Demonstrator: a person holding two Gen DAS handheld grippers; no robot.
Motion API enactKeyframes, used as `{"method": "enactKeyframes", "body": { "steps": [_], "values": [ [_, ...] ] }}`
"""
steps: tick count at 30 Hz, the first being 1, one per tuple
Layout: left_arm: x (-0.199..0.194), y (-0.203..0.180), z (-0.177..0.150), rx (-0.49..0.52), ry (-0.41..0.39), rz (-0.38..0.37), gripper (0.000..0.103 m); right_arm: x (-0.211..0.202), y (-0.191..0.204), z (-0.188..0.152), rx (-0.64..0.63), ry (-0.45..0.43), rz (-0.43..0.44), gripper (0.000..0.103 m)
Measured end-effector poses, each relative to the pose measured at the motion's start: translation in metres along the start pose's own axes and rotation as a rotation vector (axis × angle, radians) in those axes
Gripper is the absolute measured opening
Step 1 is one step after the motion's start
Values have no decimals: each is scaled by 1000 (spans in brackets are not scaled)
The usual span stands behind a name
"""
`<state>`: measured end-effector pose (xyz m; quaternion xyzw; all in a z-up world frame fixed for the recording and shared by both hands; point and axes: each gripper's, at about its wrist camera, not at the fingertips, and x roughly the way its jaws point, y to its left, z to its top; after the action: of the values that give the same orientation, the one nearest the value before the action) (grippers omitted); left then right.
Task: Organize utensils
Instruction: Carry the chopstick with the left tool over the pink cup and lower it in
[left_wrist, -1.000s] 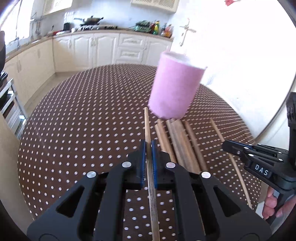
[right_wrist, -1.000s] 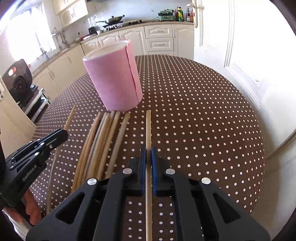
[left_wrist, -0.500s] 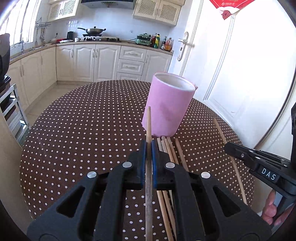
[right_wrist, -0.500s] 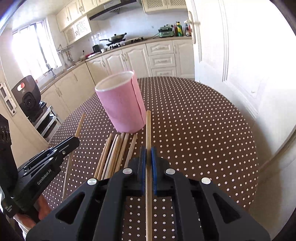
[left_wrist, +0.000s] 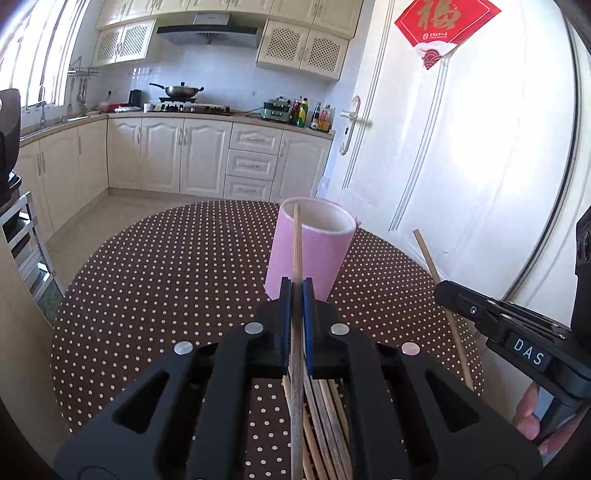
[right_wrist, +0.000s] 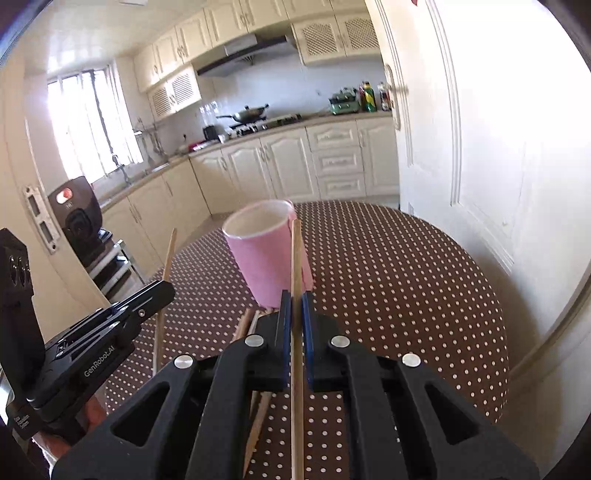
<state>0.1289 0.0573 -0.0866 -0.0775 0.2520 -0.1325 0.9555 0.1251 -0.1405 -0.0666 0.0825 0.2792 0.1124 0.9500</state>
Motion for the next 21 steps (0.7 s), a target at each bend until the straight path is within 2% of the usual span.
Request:
{"method": "enactKeyframes", "body": {
  "steps": [21],
  "values": [
    [-35, -12, 33, 11, -149, -16, 6, -21, 8, 25, -36, -139, 8, 5]
  ]
}}
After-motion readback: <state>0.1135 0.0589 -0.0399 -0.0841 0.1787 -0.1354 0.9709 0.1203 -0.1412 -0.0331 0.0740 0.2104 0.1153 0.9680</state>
